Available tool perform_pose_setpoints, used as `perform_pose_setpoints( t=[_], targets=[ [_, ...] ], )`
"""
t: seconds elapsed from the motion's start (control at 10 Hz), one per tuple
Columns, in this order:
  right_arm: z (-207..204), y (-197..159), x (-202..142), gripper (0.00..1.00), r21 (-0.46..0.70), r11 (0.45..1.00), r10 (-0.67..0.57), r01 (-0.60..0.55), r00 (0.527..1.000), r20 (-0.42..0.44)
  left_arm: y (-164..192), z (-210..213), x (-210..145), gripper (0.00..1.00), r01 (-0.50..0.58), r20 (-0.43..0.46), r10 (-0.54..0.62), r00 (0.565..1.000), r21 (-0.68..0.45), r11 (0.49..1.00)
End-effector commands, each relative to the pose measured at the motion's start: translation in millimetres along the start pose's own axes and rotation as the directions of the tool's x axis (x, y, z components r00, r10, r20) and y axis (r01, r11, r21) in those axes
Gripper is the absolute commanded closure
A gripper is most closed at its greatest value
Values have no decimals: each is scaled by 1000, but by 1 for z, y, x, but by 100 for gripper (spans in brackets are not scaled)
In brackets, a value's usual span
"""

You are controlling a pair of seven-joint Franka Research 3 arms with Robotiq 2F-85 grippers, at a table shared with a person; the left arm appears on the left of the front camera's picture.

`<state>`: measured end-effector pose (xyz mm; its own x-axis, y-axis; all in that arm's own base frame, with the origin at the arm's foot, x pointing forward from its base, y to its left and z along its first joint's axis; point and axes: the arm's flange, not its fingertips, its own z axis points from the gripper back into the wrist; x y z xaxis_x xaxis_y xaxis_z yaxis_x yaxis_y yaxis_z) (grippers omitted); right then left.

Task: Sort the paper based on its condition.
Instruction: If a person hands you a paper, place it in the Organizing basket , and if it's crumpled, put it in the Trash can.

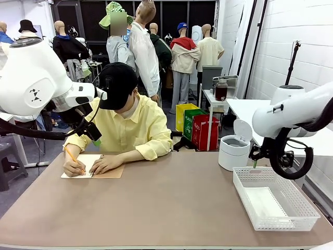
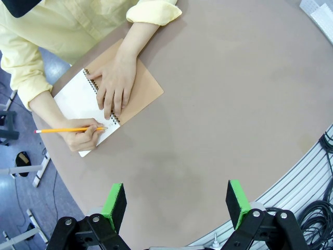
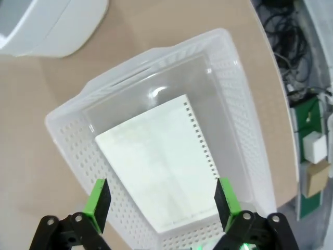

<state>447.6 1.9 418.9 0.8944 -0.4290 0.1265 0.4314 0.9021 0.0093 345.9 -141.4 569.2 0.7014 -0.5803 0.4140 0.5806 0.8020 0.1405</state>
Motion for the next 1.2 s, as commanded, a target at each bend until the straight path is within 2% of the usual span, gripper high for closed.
perform_pose_setpoints(
  t=[0.0,0.4,0.6,0.7,1.1],
  targets=[
    [2,6,-7,0,-22,1000,-22,23,999,28,1,1,0,0,0,2,0,1000,-2,1000],
    [15,11,-12,0,43,999,26,-27,999,22,1,1,0,0,0,2,0,1000,-2,1000],
    [25,19,-16,0,126,991,40,-50,996,77,1,1,0,0,0,2,0,1000,-2,1000],
    [19,15,-9,0,28,1000,13,-14,999,38,1,1,0,0,0,2,0,1000,-2,1000],
    [19,15,-9,0,28,1000,13,-14,999,38,1,1,0,0,0,2,0,1000,-2,1000]
  ],
)
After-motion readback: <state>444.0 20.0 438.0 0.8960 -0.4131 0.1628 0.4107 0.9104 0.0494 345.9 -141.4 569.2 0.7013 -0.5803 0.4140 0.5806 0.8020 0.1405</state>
